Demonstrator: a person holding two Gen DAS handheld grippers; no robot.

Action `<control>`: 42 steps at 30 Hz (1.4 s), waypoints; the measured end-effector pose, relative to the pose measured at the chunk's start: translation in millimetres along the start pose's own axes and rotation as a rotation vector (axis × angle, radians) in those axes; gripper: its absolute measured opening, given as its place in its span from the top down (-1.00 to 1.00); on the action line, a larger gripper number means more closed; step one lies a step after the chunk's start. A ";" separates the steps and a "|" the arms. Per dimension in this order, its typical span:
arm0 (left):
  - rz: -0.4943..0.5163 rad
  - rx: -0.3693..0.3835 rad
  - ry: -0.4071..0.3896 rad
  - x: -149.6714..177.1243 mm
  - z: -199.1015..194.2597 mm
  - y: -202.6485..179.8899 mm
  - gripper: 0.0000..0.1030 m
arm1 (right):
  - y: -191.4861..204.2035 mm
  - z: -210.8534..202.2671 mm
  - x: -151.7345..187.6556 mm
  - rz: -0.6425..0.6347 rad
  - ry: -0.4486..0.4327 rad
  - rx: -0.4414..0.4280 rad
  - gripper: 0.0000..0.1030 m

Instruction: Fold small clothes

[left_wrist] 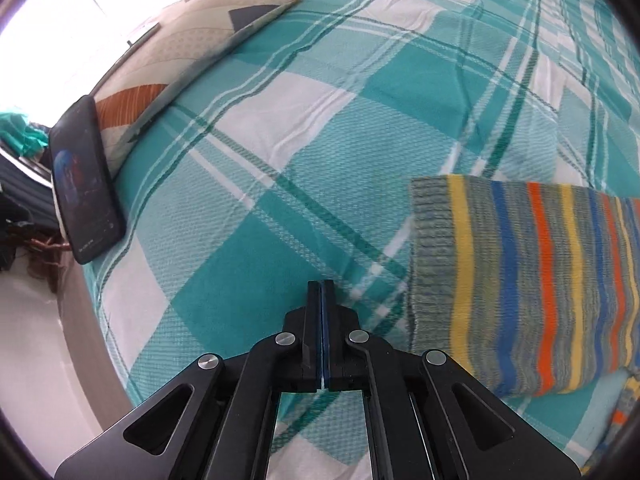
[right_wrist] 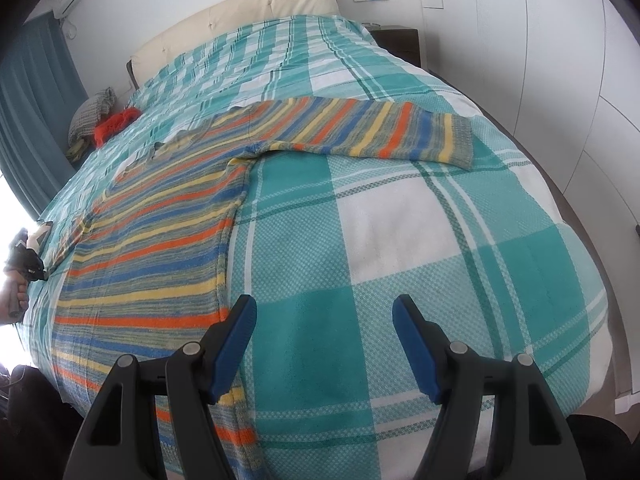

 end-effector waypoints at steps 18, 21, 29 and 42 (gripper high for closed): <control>0.533 0.534 0.046 229.1 -106.1 -49.0 -0.76 | 16.8 -9.8 33.8 0.043 0.279 -0.159 -0.67; 0.554 0.548 0.098 265.0 -100.6 -60.0 -0.75 | 24.7 -4.6 55.0 0.028 0.389 -0.186 -0.67; 0.589 0.528 0.107 286.4 -100.5 -72.8 0.55 | 49.2 10.4 97.4 -0.003 0.546 -0.271 0.88; 0.606 0.392 0.155 308.1 -103.7 -76.5 0.99 | 40.2 8.5 106.6 -0.004 0.570 -0.089 0.95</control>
Point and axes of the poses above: each gripper's, at about its wrist camera, not at the fingertips, and z roughly the way its jaws point, y to its left, x to its underside, the point moved 6 cm from there along z, roughly the way its jaws point, and after that the axes turned 1 degree about x, right-handed, at the moved point
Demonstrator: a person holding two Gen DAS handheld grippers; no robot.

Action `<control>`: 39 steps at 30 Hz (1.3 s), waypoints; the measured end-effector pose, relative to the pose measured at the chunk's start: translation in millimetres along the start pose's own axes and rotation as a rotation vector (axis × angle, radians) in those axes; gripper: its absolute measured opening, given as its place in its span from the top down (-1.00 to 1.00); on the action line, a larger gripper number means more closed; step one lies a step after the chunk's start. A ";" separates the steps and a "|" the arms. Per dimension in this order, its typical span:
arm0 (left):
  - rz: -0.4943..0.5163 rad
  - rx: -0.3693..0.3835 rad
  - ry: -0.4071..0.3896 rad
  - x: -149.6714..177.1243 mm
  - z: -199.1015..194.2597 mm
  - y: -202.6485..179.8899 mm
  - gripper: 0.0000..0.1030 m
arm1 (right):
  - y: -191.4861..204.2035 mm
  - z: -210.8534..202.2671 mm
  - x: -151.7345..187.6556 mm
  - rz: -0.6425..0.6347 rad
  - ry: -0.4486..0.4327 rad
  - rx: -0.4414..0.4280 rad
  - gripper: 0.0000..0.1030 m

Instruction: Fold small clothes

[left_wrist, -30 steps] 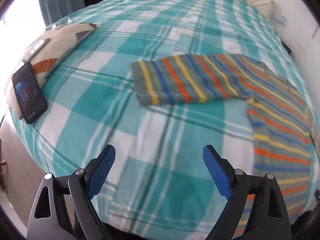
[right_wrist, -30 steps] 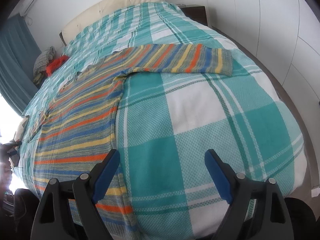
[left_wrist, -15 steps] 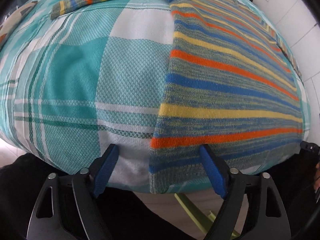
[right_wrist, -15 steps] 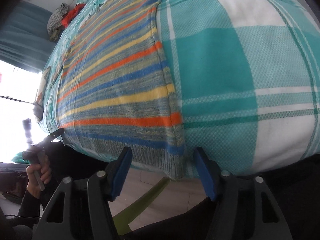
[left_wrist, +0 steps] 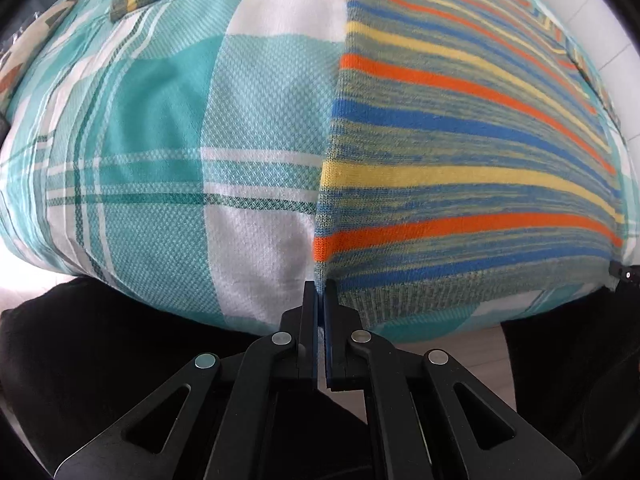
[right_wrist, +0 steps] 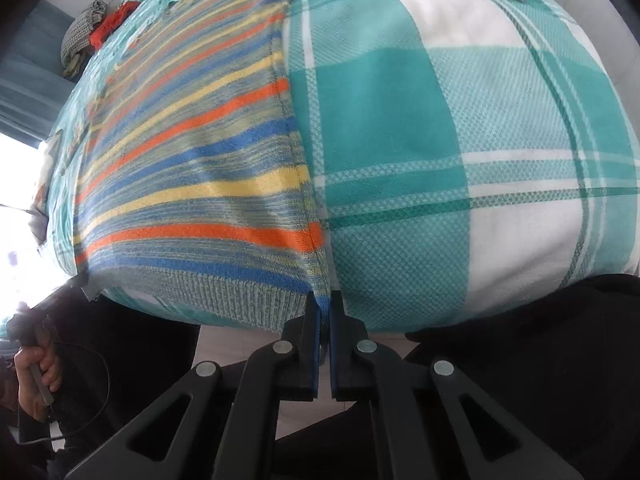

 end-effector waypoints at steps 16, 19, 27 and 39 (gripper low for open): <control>-0.099 -0.132 -0.289 -11.0 -83.5 14.5 -0.93 | -4.5 -67.0 -11.3 0.014 -0.338 0.146 -0.56; -0.089 -0.152 -0.327 -24.9 -84.9 30.7 -0.93 | 6.3 -84.8 -20.4 -0.042 -0.467 0.234 -0.72; -0.019 -0.220 -0.496 -77.8 -72.4 40.7 -0.93 | 0.8 -85.9 -62.4 -0.060 -0.588 0.242 -0.82; -0.120 -0.055 -0.474 -118.1 -4.4 81.1 -0.99 | -60.9 -19.4 -112.1 -0.044 -0.525 0.273 -1.00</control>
Point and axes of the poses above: each gripper's, at about its wrist camera, not at the fingertips, and z roughly the way its jaws point, y to its left, x to its underside, the point moved 6 cm from there along z, roughly the way its jaws point, and after that the axes turned 1 degree about x, right-handed, at the moved point
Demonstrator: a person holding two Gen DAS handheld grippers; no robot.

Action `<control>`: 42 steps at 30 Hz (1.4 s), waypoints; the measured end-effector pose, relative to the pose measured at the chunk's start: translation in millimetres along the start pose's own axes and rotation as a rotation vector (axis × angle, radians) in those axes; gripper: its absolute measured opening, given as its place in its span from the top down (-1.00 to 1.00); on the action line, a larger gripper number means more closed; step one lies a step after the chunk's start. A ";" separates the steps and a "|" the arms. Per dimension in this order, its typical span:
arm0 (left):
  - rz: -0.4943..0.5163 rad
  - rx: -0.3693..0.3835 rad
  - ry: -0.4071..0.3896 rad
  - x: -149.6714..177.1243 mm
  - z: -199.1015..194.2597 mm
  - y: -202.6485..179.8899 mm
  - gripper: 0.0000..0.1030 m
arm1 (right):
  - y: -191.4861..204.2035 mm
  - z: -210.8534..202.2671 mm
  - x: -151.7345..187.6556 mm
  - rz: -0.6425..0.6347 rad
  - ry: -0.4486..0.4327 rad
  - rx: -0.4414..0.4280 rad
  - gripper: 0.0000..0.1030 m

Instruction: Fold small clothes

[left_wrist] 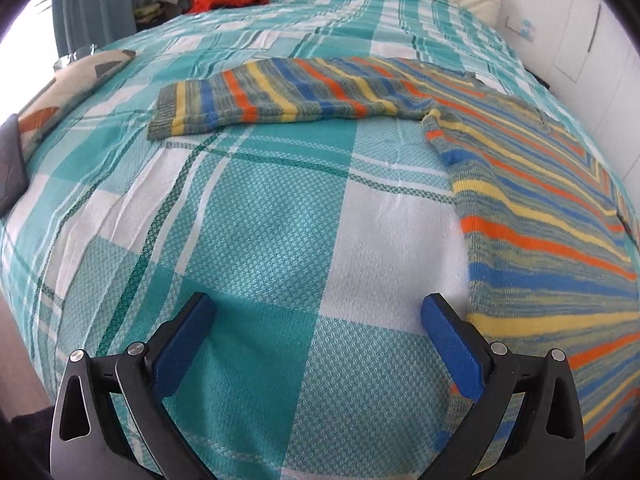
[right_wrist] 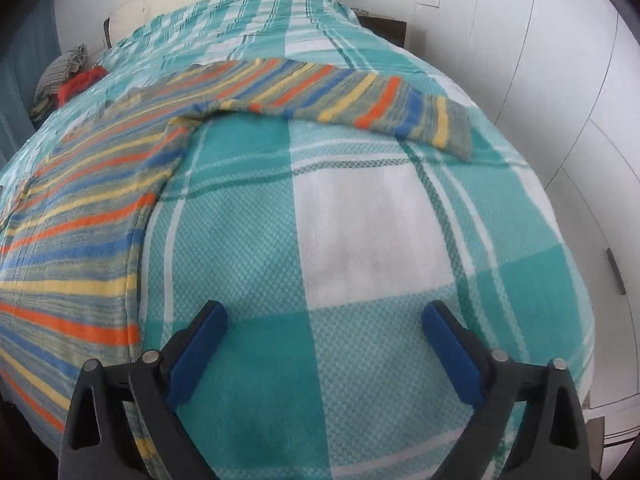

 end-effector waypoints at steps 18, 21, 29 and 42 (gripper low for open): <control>0.037 0.017 0.017 6.4 -4.0 -1.8 -0.99 | 4.5 -5.2 6.9 0.016 -0.010 0.061 -1.00; 0.034 0.008 0.015 6.9 -4.2 -2.4 -0.99 | 7.5 -5.0 7.5 0.016 0.043 0.100 -1.00; 0.031 -0.001 0.009 8.0 -3.7 -3.1 -0.99 | 5.6 -6.2 13.7 0.003 0.023 0.064 -1.00; 0.035 -0.007 -0.015 10.5 -5.3 -2.6 -0.99 | 6.2 -7.9 17.9 0.005 -0.031 0.066 -1.00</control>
Point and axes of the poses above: each gripper's, at about its wrist camera, not at the fingertips, and z roughly the way its jaws point, y to its left, x to its underside, the point moved 6 cm from there along z, roughly the way its jaws point, and after that the axes turned 1 degree about x, right-handed, at the moved point
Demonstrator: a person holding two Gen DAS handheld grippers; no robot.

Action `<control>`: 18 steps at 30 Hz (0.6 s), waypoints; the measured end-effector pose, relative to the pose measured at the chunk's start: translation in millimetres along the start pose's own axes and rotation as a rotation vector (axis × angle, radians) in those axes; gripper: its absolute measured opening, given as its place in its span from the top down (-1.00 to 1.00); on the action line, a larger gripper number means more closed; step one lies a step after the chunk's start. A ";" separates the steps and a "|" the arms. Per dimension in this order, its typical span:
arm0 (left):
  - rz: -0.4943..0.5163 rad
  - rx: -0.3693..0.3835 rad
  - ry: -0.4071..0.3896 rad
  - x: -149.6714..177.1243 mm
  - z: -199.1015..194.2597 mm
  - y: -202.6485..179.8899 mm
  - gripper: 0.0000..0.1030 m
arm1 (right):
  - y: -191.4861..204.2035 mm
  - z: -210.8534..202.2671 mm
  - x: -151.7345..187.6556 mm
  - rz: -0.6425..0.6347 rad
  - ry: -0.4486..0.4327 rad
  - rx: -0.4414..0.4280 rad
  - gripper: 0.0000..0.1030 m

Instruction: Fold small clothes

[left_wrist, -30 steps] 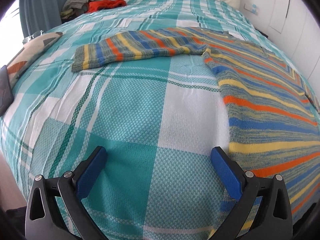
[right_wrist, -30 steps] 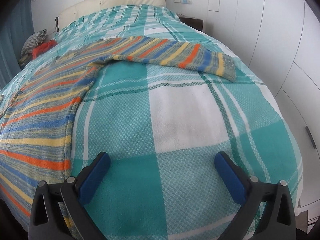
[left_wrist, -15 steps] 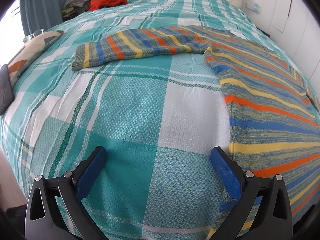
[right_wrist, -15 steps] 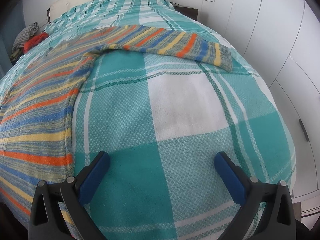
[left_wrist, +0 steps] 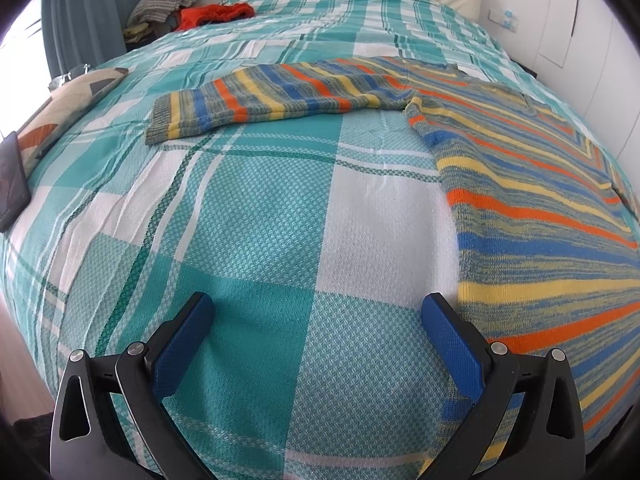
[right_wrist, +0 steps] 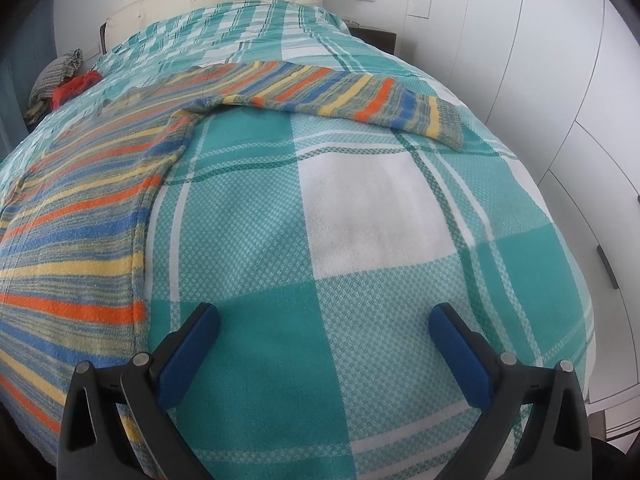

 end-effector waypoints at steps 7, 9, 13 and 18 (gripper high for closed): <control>0.012 0.003 0.006 0.7 -0.1 -0.3 -0.99 | 0.5 -0.7 1.1 -0.002 -0.018 0.005 -1.00; 0.023 0.010 0.015 0.2 0.0 -0.5 -0.99 | 0.4 -0.8 1.3 -0.002 -0.021 0.004 -1.00; 0.030 0.014 0.017 0.0 0.5 -1.2 -0.99 | 0.6 -1.7 2.1 -0.001 -0.028 0.005 -1.00; 0.030 -0.004 0.001 0.1 1.5 -2.8 -0.99 | 0.5 -1.8 2.5 0.004 -0.038 0.008 -1.00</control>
Point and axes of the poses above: each gripper's, at about its wrist camera, not at the fingertips, and z roughly the way its jaws point, y to its left, x to its underside, the point moved 6 cm from there along z, roughly the way its jaws point, and after that the axes turned 1 degree about x, right-handed, at the moved point
